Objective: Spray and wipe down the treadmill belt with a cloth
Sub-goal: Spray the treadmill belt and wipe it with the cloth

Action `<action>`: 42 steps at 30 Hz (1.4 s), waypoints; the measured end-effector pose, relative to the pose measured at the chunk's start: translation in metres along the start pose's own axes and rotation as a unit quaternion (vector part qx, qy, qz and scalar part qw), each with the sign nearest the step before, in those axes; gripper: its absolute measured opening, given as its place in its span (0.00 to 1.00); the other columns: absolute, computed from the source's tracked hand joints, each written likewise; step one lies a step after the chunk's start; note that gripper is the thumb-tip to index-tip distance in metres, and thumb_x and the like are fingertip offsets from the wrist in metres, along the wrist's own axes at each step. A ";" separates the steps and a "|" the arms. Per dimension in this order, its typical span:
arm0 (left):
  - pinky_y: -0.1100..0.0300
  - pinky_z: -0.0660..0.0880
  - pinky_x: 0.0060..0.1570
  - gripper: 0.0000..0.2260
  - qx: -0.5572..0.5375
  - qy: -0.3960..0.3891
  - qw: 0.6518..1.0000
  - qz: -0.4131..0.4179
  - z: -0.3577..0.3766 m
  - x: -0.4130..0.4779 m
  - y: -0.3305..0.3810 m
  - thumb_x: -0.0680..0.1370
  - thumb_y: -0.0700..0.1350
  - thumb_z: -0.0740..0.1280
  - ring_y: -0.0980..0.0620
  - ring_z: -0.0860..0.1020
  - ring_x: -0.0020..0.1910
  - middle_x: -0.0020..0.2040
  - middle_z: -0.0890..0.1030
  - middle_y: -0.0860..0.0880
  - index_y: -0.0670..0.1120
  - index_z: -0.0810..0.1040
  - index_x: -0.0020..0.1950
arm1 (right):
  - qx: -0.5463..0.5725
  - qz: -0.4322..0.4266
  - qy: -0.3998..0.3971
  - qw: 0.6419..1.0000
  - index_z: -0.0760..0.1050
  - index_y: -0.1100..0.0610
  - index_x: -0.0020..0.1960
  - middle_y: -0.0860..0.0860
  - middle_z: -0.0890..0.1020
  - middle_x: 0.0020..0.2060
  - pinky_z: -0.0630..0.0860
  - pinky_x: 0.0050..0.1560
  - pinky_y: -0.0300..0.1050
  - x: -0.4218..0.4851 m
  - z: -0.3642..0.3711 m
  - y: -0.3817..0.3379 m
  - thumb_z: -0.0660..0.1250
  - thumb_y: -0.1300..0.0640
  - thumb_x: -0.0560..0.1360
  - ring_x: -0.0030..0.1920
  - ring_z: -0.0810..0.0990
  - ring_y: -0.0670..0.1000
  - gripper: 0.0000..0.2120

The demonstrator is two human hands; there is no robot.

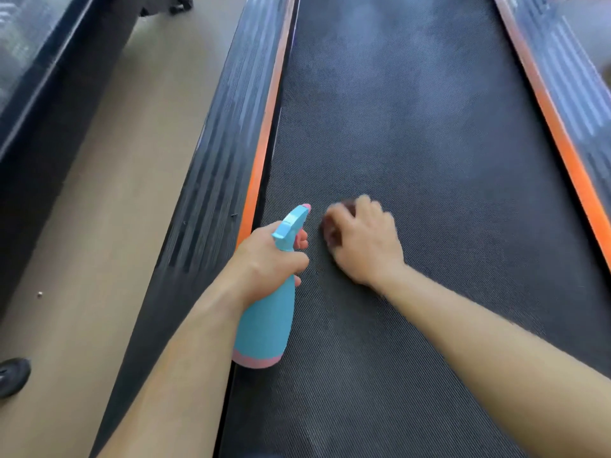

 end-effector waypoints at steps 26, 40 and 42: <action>0.52 0.86 0.49 0.24 -0.064 -0.009 0.998 -0.005 -0.008 -0.002 -0.018 0.64 0.42 0.68 0.46 0.86 0.42 0.57 0.85 0.50 0.54 0.83 0.60 | 0.002 0.020 -0.040 0.999 0.70 0.46 0.65 0.57 0.72 0.56 0.71 0.53 0.58 0.038 0.015 -0.020 0.64 0.43 0.76 0.54 0.73 0.62 0.19; 0.53 0.86 0.47 0.24 -0.087 0.001 0.996 0.013 -0.017 -0.016 -0.012 0.64 0.40 0.67 0.47 0.83 0.40 0.50 0.83 0.50 0.54 0.81 0.59 | 0.010 0.055 -0.067 0.996 0.68 0.45 0.67 0.57 0.70 0.59 0.69 0.58 0.59 0.037 0.017 -0.032 0.63 0.43 0.77 0.58 0.70 0.62 0.19; 0.53 0.85 0.44 0.22 -0.111 0.005 0.994 0.019 -0.022 -0.019 -0.013 0.64 0.40 0.67 0.47 0.83 0.43 0.51 0.84 0.49 0.56 0.81 0.55 | 0.005 0.037 -0.050 0.998 0.70 0.46 0.65 0.57 0.71 0.57 0.70 0.55 0.58 0.013 0.013 -0.042 0.64 0.44 0.76 0.56 0.71 0.62 0.19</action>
Point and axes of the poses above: each hand's wrist, its own x-axis towards the middle knuckle, its own z-axis out of the palm, y = z × x, the point moved 3 cm from there along x, towards the middle knuckle
